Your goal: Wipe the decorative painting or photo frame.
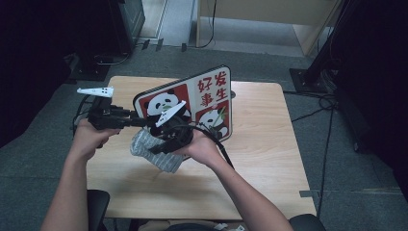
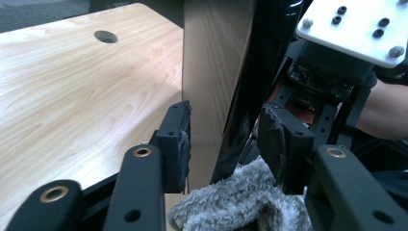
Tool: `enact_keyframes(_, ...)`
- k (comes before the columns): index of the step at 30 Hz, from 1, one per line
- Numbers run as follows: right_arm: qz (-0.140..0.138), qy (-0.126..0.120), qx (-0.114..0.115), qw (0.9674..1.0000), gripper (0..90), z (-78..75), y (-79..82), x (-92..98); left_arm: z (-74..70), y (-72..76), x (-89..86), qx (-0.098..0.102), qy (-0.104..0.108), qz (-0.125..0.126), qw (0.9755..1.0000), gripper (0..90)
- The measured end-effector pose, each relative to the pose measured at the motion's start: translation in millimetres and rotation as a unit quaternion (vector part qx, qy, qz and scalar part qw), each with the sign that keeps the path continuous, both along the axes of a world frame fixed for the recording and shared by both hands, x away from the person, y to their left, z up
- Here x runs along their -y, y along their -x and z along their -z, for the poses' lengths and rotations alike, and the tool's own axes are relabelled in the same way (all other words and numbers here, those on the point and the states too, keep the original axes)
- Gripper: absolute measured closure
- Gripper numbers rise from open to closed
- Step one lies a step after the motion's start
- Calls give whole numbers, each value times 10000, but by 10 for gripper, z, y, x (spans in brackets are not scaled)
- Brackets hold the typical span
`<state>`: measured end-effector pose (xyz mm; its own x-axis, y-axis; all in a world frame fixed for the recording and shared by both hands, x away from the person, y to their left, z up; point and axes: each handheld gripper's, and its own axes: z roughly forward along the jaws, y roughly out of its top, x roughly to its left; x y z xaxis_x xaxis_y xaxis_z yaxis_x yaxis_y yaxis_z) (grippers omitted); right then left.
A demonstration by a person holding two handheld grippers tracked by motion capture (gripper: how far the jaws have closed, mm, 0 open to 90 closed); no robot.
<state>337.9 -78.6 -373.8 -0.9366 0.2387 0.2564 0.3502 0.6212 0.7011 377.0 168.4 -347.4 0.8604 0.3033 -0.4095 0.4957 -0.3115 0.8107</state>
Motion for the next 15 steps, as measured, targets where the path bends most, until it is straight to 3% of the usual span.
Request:
enact_keyframes(6, 14, 3, -24, 10000, 680, 49, 6, 2, 30, -18, 48, -90, 91, 121, 9998, 648)
enact_keyframes(15, 73, 29, -76, 9999, 680, 147, 28, 29, 39, -13, 63, -51, 17, 95, 9999, 727)
